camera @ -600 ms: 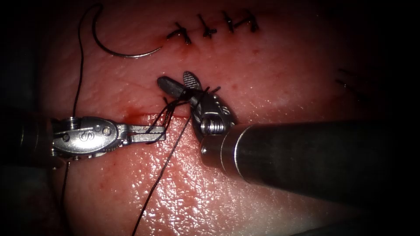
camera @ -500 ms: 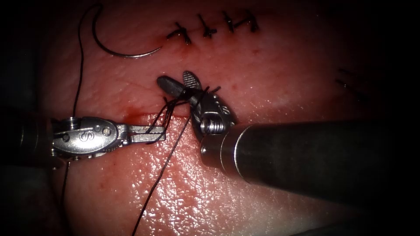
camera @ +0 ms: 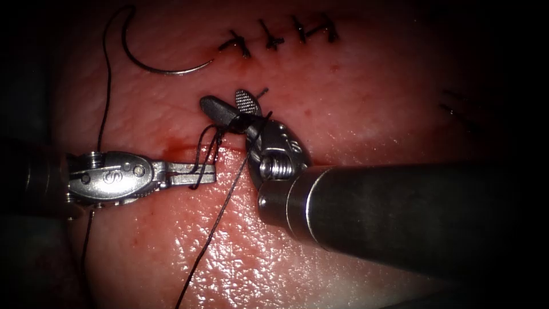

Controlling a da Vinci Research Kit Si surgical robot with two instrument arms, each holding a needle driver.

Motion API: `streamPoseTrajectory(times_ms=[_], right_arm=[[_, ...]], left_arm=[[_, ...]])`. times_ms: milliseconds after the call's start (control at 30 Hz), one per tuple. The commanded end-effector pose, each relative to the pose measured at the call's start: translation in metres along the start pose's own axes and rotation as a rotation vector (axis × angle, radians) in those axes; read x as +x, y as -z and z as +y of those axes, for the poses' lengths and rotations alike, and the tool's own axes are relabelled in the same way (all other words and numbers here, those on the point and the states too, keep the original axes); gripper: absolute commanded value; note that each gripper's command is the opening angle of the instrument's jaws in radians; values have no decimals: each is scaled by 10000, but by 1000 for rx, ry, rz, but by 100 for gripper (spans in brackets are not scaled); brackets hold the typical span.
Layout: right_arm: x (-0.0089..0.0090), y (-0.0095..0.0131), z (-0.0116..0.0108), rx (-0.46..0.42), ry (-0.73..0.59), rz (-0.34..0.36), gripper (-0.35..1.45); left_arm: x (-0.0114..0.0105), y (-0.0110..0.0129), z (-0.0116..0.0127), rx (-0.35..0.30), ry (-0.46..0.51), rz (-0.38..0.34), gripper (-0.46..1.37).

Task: Wound Closure
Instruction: Pick up remaining tail of suture

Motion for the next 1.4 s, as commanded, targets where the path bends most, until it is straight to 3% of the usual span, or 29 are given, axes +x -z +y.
streamPoseTrajectory(times_ms=[33,167,400,767,1400], right_arm=[[0,4,-3,18,6,1,98],[1,16,-10,40,21,3,90],[6,27,-18,53,32,0,103],[22,37,-37,77,54,29,104],[11,55,-47,111,74,21,103]], left_arm=[[-1,0,-1,1,-1,-1,-35],[-2,3,-5,-1,9,-2,-35],[-6,12,-13,10,12,-10,-35],[-16,18,-21,21,25,-15,-35],[-6,20,-28,27,52,-26,-35]])
